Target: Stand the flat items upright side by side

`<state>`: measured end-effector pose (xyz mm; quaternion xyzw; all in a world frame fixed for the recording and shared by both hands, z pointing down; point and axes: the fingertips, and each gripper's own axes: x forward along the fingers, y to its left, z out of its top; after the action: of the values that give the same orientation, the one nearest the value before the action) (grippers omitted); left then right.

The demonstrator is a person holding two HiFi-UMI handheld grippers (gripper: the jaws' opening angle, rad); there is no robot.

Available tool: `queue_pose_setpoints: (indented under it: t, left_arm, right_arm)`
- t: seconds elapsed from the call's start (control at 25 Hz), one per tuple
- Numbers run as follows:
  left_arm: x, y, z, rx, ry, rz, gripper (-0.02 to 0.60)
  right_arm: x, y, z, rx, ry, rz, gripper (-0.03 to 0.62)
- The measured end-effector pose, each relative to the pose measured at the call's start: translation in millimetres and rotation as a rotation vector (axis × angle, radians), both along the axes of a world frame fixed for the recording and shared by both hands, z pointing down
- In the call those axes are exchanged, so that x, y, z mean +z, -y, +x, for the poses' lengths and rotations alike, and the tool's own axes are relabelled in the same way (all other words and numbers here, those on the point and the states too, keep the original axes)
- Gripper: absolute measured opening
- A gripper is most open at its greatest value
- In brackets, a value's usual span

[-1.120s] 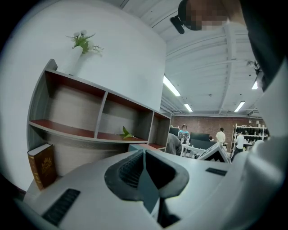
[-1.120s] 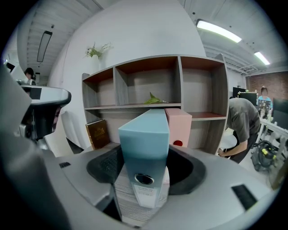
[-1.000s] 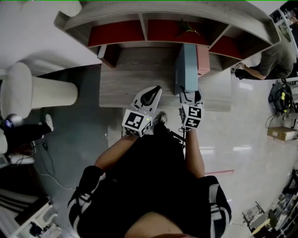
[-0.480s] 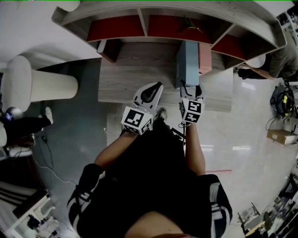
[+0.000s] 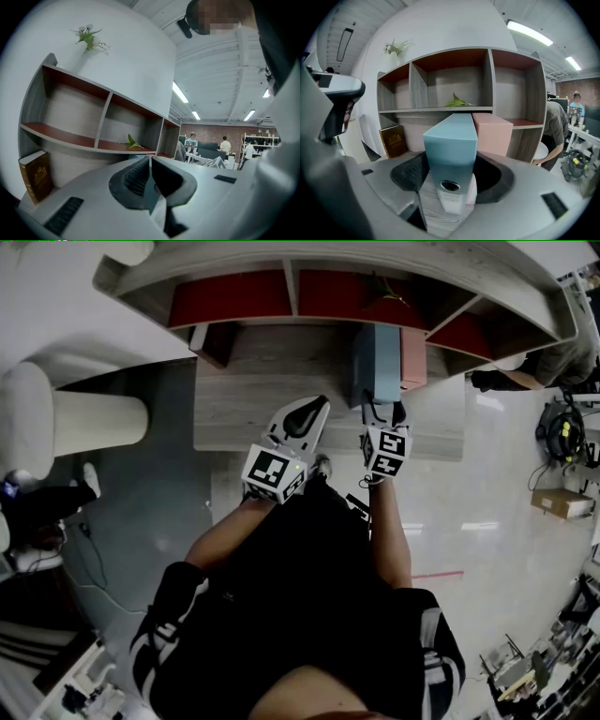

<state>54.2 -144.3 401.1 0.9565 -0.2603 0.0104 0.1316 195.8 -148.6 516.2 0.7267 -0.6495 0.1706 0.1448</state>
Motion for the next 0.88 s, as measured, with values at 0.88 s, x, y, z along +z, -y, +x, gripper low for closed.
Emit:
queue_pose_setpoints:
  t: [0.88]
  left_arm:
    - [-7.0,11.6,-23.9,0.031,-0.023,0.005,0.035]
  right_arm:
    - [6.4,-14.6,-3.3,0.069,0.000,-0.036,0.319]
